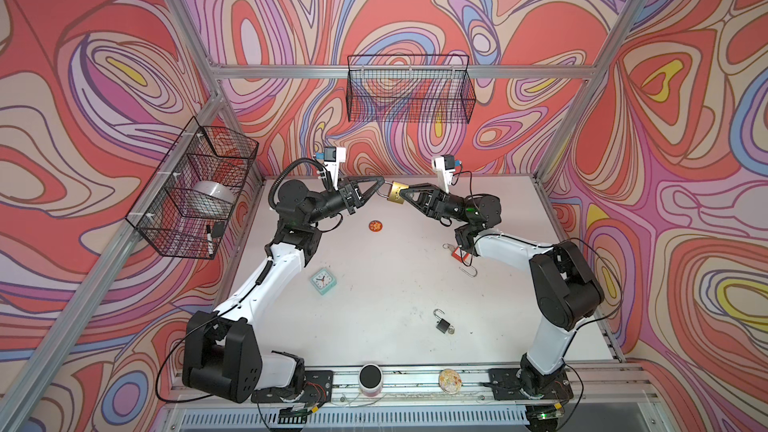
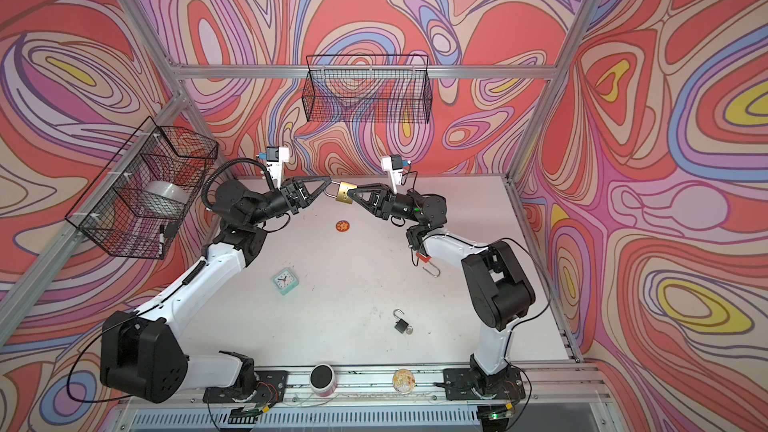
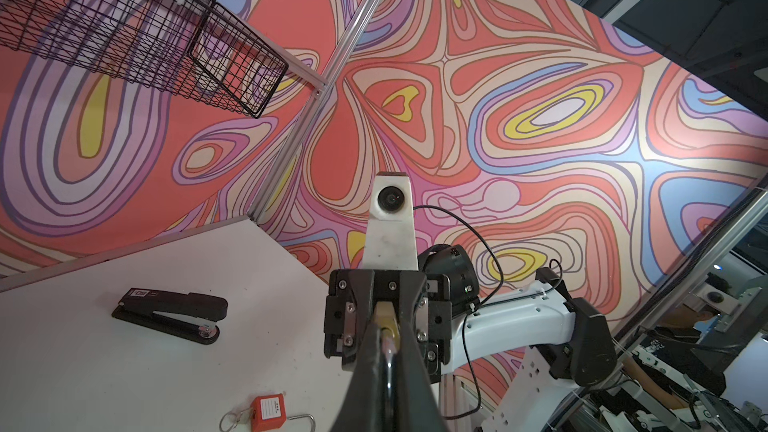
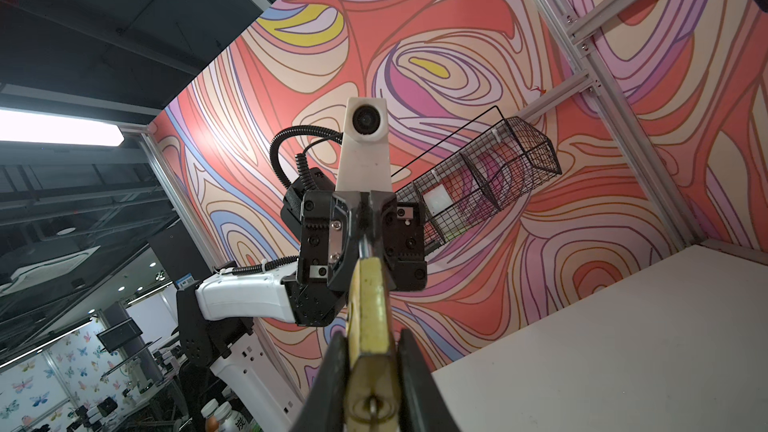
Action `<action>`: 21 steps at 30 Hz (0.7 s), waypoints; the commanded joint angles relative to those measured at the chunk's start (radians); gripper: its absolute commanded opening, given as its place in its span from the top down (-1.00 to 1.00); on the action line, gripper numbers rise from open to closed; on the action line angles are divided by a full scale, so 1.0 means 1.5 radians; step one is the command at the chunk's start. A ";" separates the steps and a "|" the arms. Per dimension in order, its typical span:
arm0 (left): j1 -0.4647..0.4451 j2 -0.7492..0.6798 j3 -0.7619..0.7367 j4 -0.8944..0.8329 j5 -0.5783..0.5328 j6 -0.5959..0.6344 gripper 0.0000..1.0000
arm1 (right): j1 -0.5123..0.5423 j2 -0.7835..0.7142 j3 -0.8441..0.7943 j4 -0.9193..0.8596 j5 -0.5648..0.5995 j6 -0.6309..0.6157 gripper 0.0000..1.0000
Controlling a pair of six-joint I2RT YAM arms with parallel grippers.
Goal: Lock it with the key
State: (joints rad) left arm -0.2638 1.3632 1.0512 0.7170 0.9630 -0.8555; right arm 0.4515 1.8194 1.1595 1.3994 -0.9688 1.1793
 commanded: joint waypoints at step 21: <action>-0.003 0.005 -0.008 -0.031 0.124 -0.023 0.22 | -0.034 -0.014 0.014 0.055 -0.028 0.095 1.00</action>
State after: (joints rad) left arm -0.2829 1.3613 1.0157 0.7124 0.9886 -0.8619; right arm 0.4065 1.8549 1.1904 1.4769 -1.0248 1.3033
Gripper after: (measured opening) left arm 0.281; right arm 0.190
